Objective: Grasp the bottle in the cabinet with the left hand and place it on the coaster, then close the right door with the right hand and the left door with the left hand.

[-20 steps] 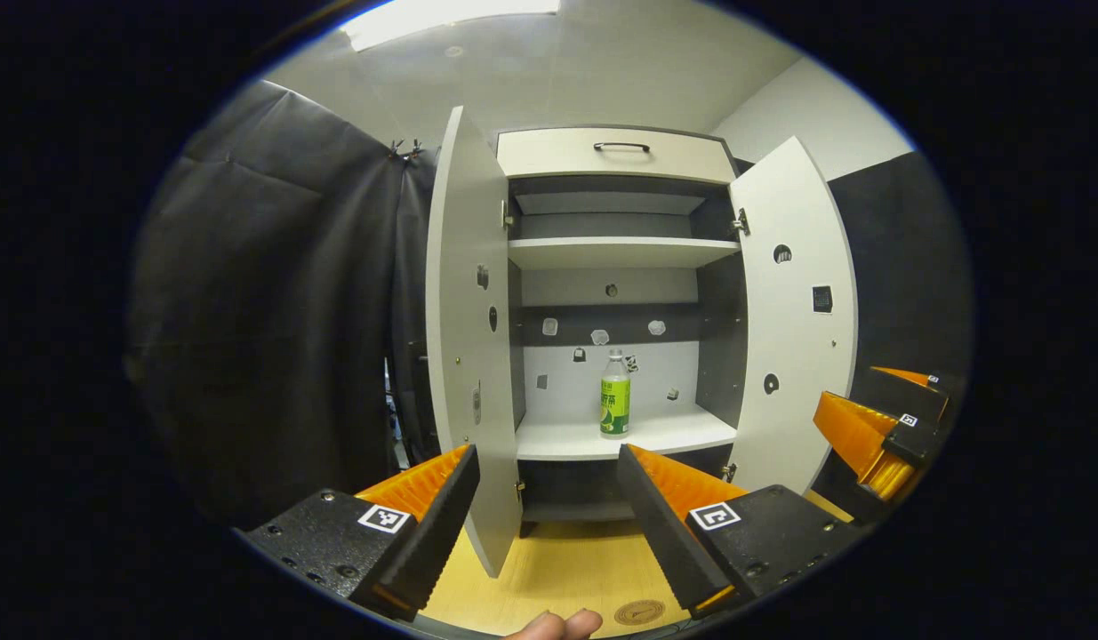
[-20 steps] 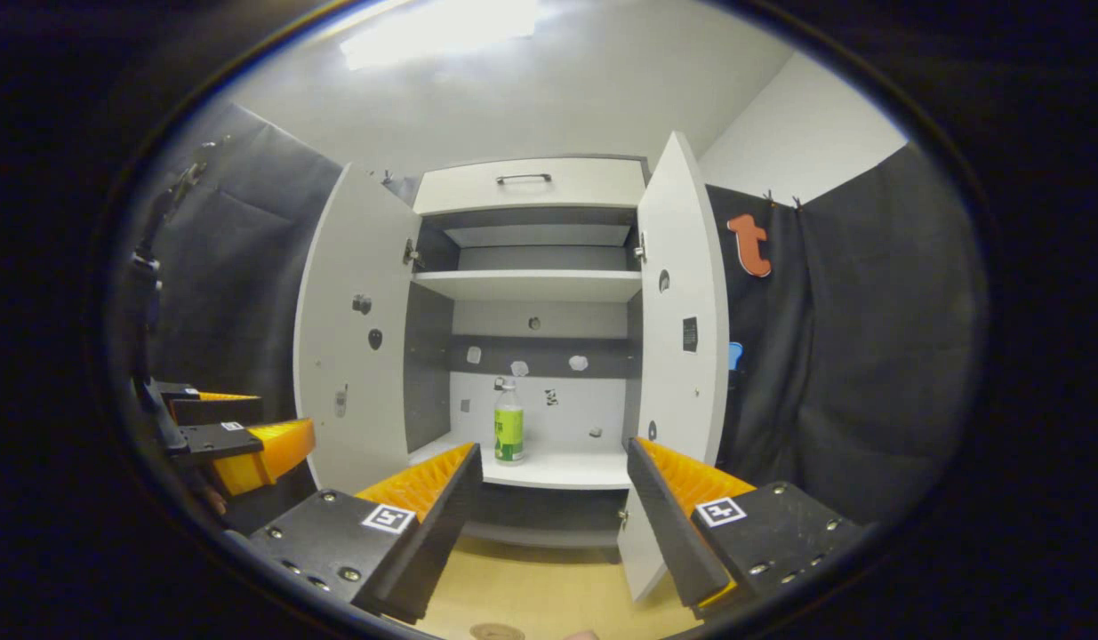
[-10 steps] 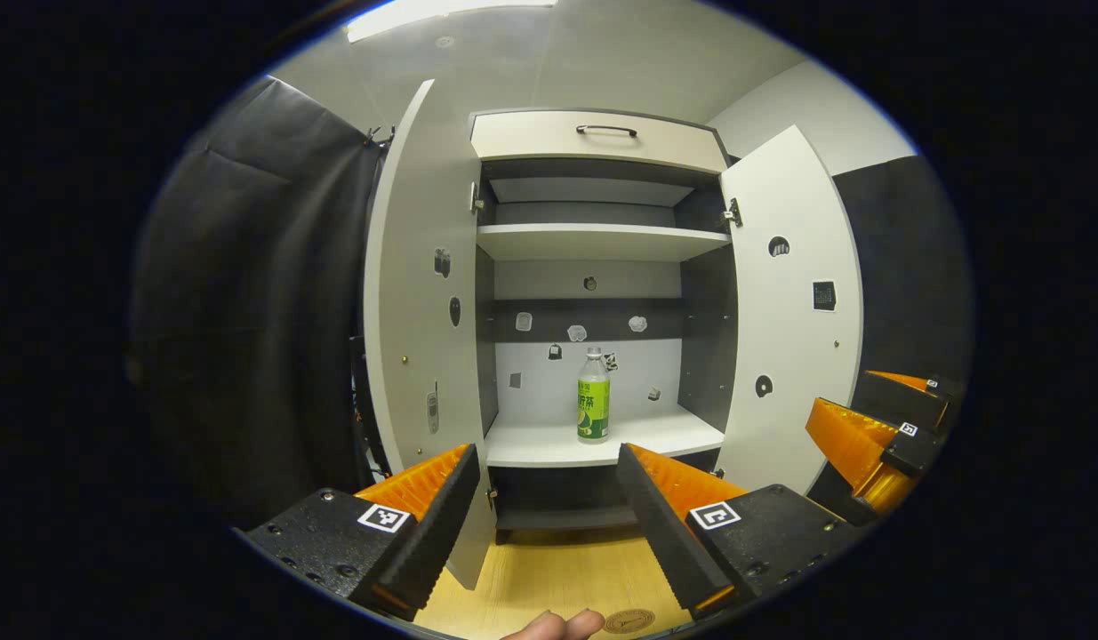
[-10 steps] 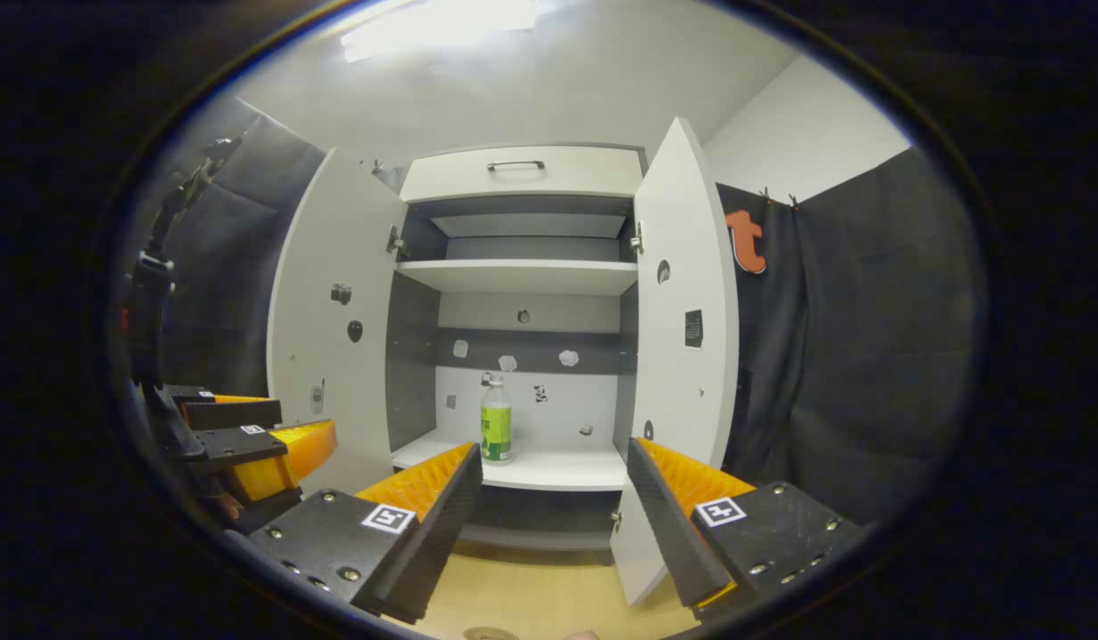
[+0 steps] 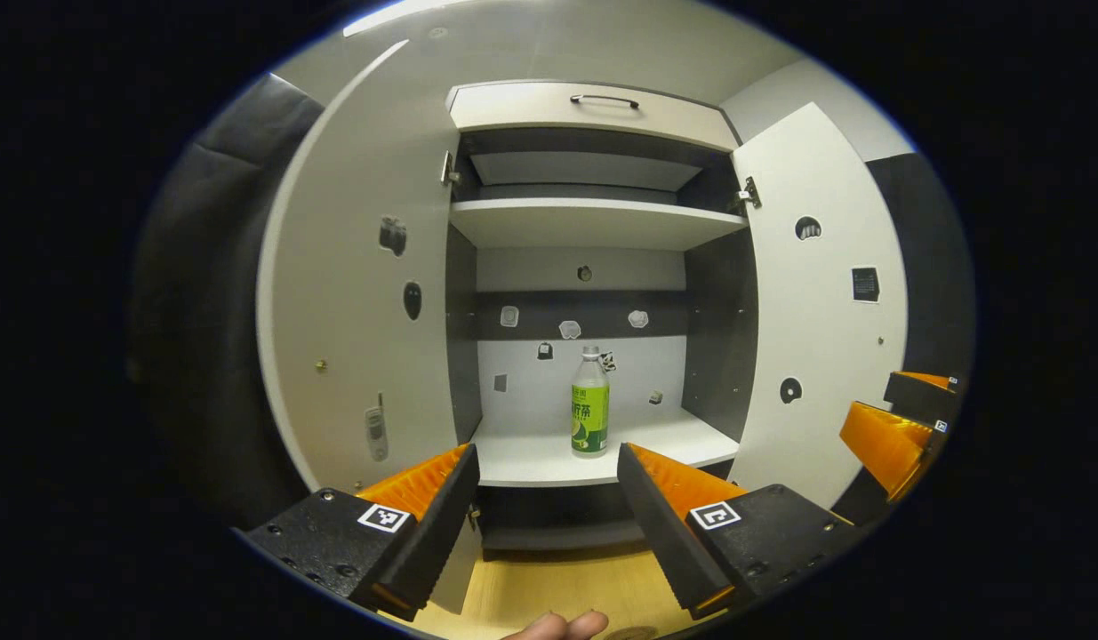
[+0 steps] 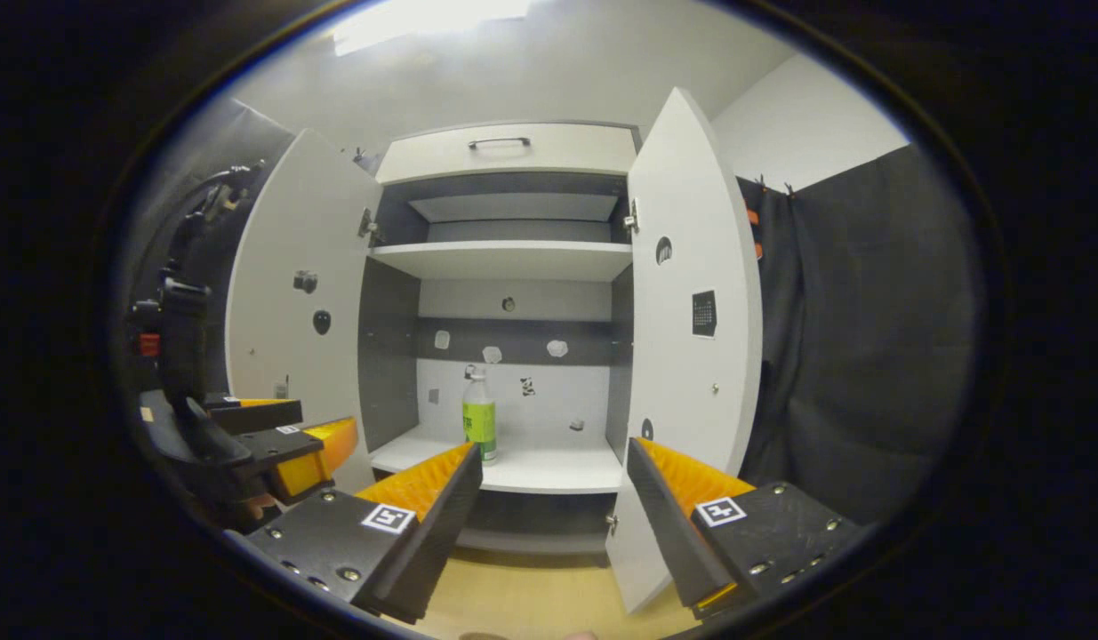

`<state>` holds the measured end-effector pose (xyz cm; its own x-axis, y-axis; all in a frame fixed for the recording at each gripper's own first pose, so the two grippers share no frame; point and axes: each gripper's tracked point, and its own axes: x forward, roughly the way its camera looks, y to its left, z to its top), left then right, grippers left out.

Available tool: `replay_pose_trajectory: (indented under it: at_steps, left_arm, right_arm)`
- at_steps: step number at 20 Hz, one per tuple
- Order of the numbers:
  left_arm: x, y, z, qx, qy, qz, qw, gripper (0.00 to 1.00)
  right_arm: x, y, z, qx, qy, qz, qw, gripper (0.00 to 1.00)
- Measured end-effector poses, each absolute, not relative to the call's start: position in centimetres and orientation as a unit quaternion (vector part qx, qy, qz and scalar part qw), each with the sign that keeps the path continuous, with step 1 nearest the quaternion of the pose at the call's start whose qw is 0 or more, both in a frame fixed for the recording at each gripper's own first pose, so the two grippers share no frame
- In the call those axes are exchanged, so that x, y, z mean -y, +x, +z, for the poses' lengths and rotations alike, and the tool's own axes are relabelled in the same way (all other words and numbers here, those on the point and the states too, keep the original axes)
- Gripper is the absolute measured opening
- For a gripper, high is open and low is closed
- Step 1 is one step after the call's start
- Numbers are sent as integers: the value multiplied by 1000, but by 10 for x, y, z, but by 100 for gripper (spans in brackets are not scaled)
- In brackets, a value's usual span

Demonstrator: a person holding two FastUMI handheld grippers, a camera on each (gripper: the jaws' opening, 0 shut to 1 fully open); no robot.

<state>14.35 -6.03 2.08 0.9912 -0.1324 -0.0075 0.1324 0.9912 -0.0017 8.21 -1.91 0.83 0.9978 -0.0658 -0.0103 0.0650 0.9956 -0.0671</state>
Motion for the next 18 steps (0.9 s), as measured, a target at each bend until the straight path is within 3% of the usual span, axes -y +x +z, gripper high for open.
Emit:
replay_pose_trajectory:
  at_steps: [18]
  left_arm:
    - [145, 344, -14, -13, -19, -131, 991, 99]
  right_arm:
    - [44, 115, 4, 1, -9, -52, 999, 99]
